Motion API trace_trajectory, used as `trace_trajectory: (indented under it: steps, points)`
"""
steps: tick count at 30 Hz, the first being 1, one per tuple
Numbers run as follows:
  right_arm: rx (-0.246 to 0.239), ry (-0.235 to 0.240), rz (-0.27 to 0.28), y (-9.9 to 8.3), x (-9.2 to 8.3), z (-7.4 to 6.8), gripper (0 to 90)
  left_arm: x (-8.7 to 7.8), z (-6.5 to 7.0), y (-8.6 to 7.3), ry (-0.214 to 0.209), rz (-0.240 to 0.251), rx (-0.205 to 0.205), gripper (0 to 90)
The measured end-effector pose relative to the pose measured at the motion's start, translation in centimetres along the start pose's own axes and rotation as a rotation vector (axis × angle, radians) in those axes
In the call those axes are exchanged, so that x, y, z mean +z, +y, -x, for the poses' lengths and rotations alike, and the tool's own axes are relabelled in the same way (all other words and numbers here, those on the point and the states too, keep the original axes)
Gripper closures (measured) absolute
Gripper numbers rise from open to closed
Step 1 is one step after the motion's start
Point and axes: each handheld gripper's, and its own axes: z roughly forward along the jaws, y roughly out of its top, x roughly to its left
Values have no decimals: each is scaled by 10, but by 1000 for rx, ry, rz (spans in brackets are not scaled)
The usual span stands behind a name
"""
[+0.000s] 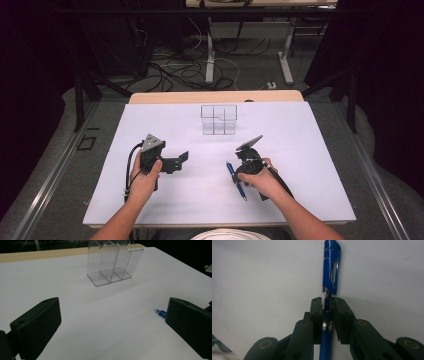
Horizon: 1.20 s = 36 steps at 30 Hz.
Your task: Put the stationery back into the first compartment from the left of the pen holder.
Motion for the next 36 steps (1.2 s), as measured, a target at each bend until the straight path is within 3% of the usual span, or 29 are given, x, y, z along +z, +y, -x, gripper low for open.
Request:
trace_trajectory:
  steps: [7, 22, 23, 25, 26, 27, 28, 29, 30, 31, 33, 36]
  points:
    - [23, 17, 19, -1, 1, 1, 794, 0, 0, 0, 0, -2, -6, 1]
    - [30, 25, 7, -1, 1, 1, 798, 0, -1, 0, 5, -5, 1, 1]
    - [45, 29, 13, -2, 1, 0, 797, 0, -1, 0, 5, -5, 1, 1]
    - [43, 64, 100, -4, 6, 1, 798, 0, -1, 0, 5, -3, 3, 1]
    - [48, 45, 39, -2, 1, 0, 797, 0, -1, 0, 5, -3, 2, 1]
    - [10, 18, -8, -1, -3, 1, 797, 0, -1, 0, 5, -3, 2, 1]
    - [-9, 15, -14, 0, -4, 1, 797, 0, -1, 0, 5, -3, 2, 1]
    - [6, 33, 31, -2, -2, 1, 797, 0, -1, 0, 5, -3, 2, 1]
    - [23, 65, 112, -4, 2, 0, 797, 0, -1, 0, 5, -2, 4, 1]
    - [13, 56, 97, -3, 0, -1, 797, 0, -1, 0, 5, -2, 4, 1]
    - [-8, 16, 18, -1, -8, -2, 797, 0, 0, 0, 3, -6, -1, 1]
    - [-14, 24, 64, -2, -8, -2, 797, 0, -1, 0, 6, -6, 3, 1]
